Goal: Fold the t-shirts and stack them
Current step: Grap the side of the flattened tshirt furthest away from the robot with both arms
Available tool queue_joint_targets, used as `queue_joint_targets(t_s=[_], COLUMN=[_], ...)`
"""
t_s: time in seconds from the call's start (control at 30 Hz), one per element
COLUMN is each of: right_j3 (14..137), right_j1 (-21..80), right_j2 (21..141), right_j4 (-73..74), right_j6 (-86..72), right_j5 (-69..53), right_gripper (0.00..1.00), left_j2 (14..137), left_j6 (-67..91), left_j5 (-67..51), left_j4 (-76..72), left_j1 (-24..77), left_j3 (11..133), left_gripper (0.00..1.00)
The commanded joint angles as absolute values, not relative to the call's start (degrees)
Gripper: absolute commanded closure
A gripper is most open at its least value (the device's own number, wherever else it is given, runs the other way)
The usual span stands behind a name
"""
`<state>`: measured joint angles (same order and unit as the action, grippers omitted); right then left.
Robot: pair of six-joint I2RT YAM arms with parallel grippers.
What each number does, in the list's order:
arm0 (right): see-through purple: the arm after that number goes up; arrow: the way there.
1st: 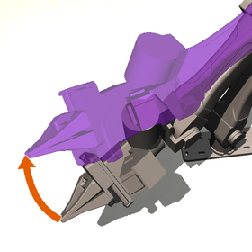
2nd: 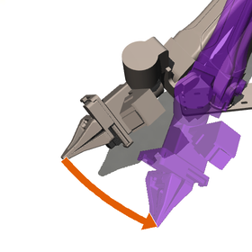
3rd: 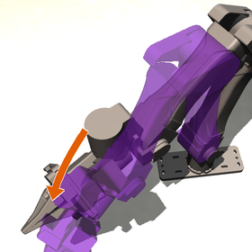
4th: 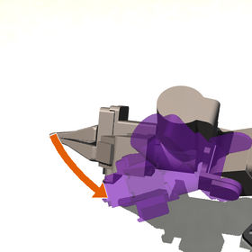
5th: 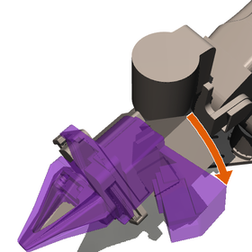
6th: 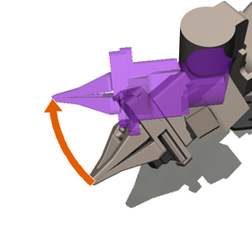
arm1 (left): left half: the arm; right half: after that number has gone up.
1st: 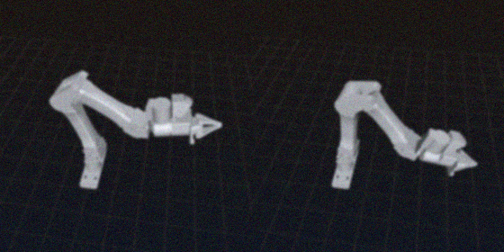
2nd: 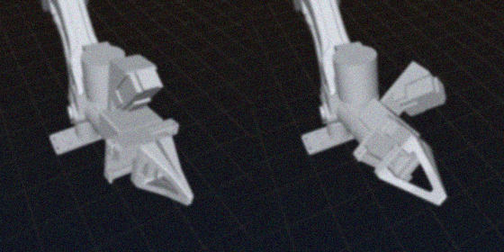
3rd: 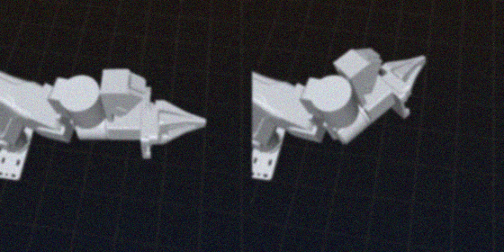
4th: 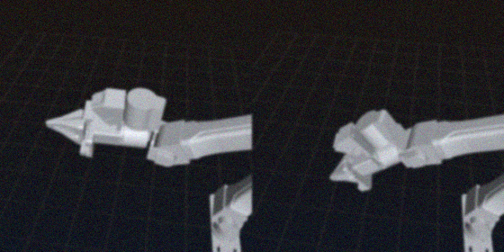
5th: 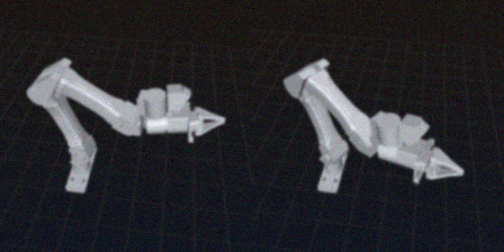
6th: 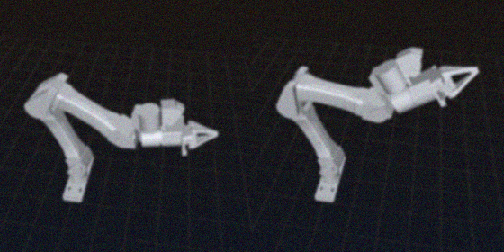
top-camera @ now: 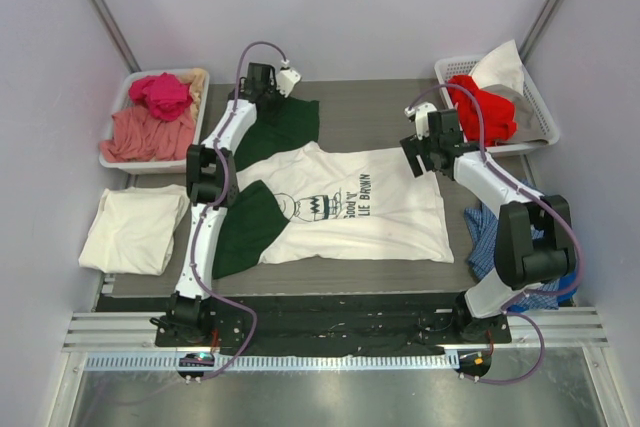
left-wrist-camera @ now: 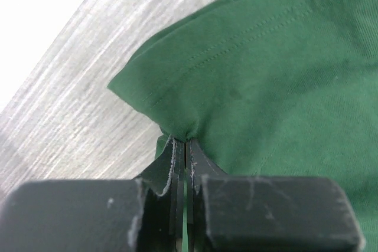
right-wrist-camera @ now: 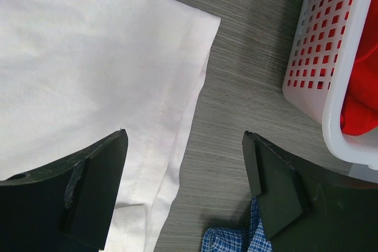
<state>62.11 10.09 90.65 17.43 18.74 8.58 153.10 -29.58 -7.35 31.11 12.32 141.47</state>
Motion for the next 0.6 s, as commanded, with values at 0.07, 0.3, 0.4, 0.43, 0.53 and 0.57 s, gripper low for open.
queue_joint_targets(t_s=[0.07, 0.3, 0.4, 0.43, 0.53, 0.57], right_j3=[64.59, 71.53, 74.35, 75.57, 78.12, 78.74], right_j1=[9.58, 7.03, 6.94, 6.77, 6.15, 5.98], right_j2=[94.74, 103.26, 105.55, 106.08, 108.10, 109.15], right_j4=[13.53, 13.62, 13.54, 13.62, 14.23, 14.50], right_j6=[18.37, 16.87, 16.88, 16.70, 16.52, 16.44], right_j5=[9.85, 6.07, 5.54, 5.02, 3.79, 3.34], right_gripper=[0.14, 0.14, 0.14, 0.14, 0.15, 0.15], left_j2=[148.27, 145.38, 144.93, 144.84, 144.76, 144.84], left_j6=[-30.06, -30.50, -31.20, -31.38, -31.73, -31.73], left_j5=[-6.07, -6.42, -6.24, -6.24, -6.24, -6.24], left_j4=[26.98, 25.32, 25.22, 25.22, 25.22, 25.22], left_j1=[12.92, 13.01, 13.01, 13.01, 13.01, 13.01], left_j3=[141.24, 135.98, 135.18, 134.83, 134.30, 134.30], left_gripper=[1.00, 1.00, 1.00, 1.00, 1.00, 1.00])
